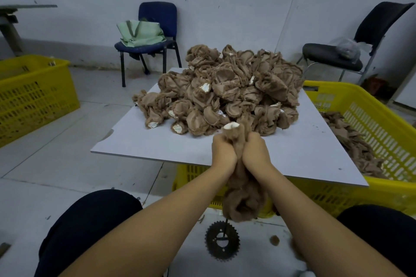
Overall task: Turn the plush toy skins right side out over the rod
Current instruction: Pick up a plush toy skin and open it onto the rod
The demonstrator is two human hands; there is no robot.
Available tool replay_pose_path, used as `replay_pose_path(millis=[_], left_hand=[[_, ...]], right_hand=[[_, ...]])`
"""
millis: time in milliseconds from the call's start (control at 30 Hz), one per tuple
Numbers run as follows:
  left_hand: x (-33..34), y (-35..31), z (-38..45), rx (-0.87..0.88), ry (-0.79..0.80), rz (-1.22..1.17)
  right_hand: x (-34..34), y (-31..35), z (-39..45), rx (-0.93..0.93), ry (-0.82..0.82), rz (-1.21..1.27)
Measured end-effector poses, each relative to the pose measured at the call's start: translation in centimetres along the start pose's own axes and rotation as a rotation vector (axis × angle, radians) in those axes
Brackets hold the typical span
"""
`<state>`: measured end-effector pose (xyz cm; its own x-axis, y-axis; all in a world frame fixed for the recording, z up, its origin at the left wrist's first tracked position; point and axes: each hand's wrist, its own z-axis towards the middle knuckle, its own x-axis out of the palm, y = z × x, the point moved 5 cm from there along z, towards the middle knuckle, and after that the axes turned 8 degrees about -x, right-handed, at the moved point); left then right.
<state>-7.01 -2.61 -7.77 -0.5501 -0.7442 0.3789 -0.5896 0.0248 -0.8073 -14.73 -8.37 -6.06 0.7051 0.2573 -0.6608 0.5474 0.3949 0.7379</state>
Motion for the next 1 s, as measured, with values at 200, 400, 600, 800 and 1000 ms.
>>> replay_pose_path(millis=[200, 400, 600, 800, 1000], left_hand=[[1.0, -5.8, -1.4, 0.053, 0.172, -0.297], [-1.9, -4.6, -2.1, -0.032, 0.149, -0.576], [-6.1, -11.0, -1.7, 0.385, -0.169, -0.193], [-1.6, -11.5, -5.2, 0.678, 0.39, 1.09], [-2.4, -10.9, -5.8, 0.731, 0.407, 1.04]], right_hand=[[-4.9, 9.1, -0.1, -0.495, -0.265, 0.309], [-2.1, 11.0, -1.3, -0.662, 0.061, -0.036], [-2.4, 9.6, -1.4, -0.622, 0.12, -0.068], [-2.0, 6.4, -1.1, -0.366, 0.194, 0.161], [-3.7, 2.5, -1.7, -0.287, 0.462, 0.181]])
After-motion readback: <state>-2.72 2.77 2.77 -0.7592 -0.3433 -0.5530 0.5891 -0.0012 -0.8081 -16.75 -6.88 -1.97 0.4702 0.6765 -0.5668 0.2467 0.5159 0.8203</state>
